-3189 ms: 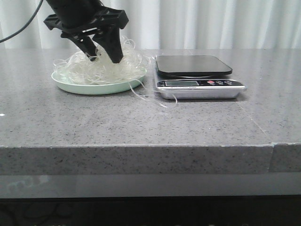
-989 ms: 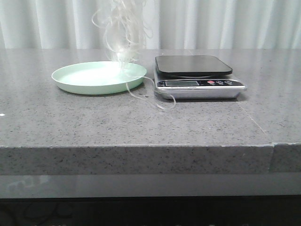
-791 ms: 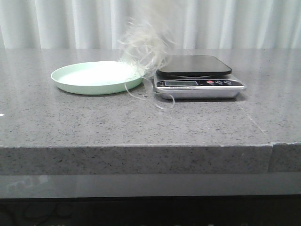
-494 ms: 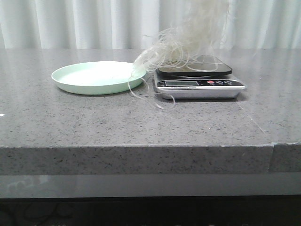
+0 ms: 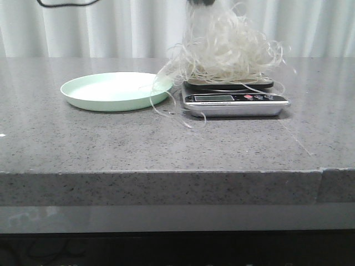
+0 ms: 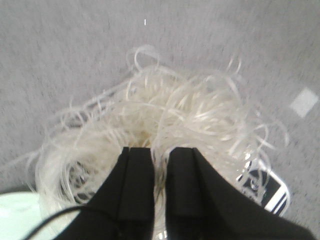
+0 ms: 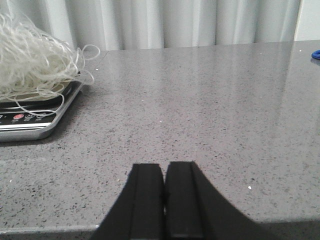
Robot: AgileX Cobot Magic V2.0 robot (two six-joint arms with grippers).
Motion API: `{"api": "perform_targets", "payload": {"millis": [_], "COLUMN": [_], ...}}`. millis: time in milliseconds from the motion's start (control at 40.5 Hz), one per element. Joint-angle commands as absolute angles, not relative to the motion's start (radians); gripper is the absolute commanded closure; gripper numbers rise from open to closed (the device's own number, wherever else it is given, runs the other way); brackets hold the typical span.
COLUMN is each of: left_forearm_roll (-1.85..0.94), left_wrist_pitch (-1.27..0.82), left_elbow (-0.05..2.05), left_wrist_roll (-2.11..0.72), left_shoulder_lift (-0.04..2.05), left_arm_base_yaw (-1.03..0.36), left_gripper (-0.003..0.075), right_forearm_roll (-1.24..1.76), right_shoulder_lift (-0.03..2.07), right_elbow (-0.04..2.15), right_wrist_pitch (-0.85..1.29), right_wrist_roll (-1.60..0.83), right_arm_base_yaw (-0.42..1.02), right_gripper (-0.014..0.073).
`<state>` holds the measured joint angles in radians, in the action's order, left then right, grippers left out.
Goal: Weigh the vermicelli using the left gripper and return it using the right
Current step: 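Lower the vermicelli onto the scale and open the left gripper, then withdraw the left gripper from the scale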
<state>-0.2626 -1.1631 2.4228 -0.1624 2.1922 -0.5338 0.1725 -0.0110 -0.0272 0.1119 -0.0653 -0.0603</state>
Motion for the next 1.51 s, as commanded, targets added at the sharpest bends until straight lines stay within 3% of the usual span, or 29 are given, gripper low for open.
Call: {"api": "perform_targets", "payload": {"millis": [0, 148, 346, 420, 840, 1088, 1285, 1483], "left_forearm_roll": [-0.278, -0.278, -0.276, -0.268, -0.081, -0.078, -0.061, 0.014], "left_wrist_pitch": [-1.158, -1.173, -1.199, -1.223, -1.262, -1.262, -1.262, -1.156], "left_elbow": [2.451, 2.451, 2.459, 2.471, 2.559, 2.542, 2.348, 1.963], "left_wrist_roll": [-0.149, -0.149, -0.149, -0.149, -0.135, -0.123, -0.123, -0.123], "left_shoulder_lift": [2.144, 2.147, 2.147, 2.144, 2.006, 1.881, 1.757, 1.568], "left_arm_base_yaw": [-0.537, -0.537, -0.529, -0.527, -0.522, -0.475, -0.436, -0.410], "left_gripper": [0.0563, 0.0484, 0.0259, 0.0226, 0.0232, 0.0337, 0.0357, 0.0365], "right_forearm_roll": [0.172, 0.172, 0.172, 0.172, 0.172, 0.172, 0.172, 0.172], "right_shoulder_lift": [-0.027, -0.027, -0.027, -0.027, -0.027, -0.027, -0.027, -0.027], "right_elbow": [-0.020, -0.020, -0.020, -0.020, -0.020, -0.020, -0.020, -0.020], "right_wrist_pitch": [0.042, 0.042, 0.042, 0.042, -0.005, -0.010, -0.010, -0.007], "right_wrist_roll": [-0.066, -0.066, -0.066, -0.066, -0.066, -0.066, -0.066, -0.066], "right_arm_base_yaw": [-0.063, -0.063, -0.063, -0.063, -0.063, -0.063, -0.063, -0.063], "right_gripper": [0.0442, 0.0442, 0.0442, 0.0442, 0.0442, 0.0442, 0.0442, 0.0442]}}
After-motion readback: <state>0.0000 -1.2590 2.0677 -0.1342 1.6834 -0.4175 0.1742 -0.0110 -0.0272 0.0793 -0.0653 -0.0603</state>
